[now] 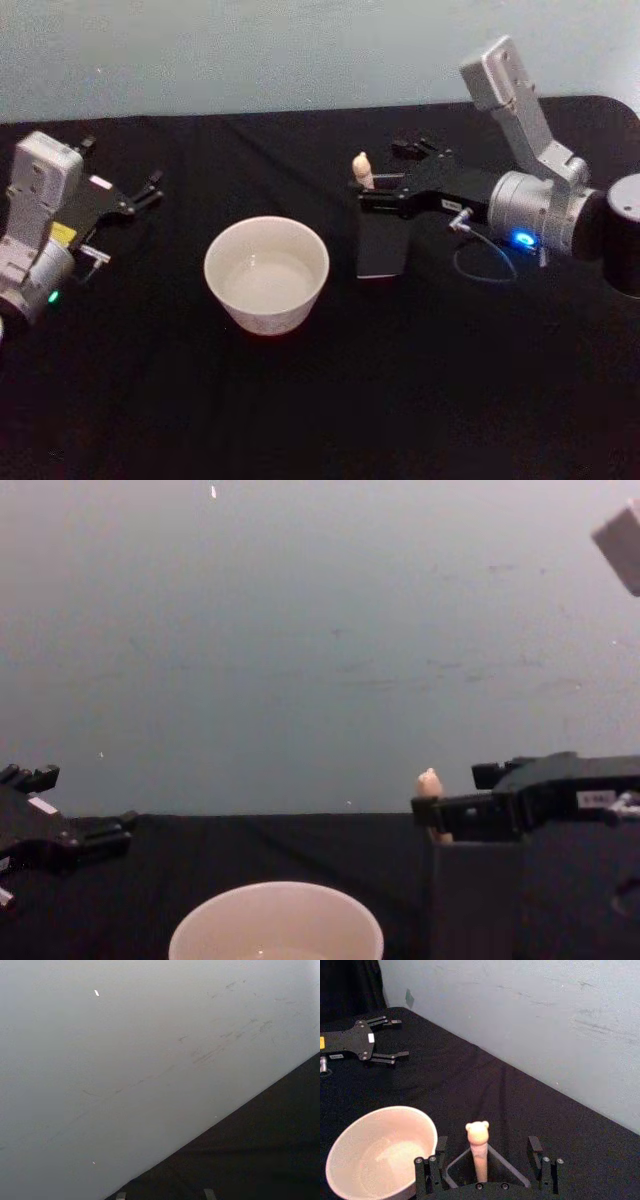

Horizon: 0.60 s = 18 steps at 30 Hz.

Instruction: Pick up the stirring spoon with one hand, stir inside the cup, then place it back in its original position.

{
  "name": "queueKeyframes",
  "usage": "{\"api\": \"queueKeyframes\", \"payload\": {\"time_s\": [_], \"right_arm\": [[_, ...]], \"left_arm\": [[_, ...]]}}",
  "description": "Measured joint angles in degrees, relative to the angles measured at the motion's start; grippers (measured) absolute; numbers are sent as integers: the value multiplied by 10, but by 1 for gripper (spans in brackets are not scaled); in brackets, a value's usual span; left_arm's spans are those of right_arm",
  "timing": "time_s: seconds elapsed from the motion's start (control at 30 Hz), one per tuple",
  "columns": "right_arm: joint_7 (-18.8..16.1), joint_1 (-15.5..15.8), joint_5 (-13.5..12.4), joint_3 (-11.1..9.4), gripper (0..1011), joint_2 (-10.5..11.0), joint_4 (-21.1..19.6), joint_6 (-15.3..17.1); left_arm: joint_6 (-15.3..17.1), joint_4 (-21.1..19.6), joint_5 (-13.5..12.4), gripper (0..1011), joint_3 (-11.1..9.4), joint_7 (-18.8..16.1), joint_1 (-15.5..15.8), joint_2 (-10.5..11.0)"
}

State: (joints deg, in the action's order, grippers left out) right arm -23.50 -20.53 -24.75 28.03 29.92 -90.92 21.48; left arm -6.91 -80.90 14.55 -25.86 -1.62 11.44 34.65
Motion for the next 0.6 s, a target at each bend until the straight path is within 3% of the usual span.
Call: {"api": "queueKeyframes", "payload": {"time_s": [0.2, 0.6], "right_arm": [[-1, -16, 10, 6, 1000, -17, 21, 5], [-9, -27, 21, 12, 1000, -31, 39, 6]], "left_arm": [[0, 0, 0, 1001, 0, 0, 0, 0], [0, 0, 0, 1001, 0, 0, 0, 0]]}}
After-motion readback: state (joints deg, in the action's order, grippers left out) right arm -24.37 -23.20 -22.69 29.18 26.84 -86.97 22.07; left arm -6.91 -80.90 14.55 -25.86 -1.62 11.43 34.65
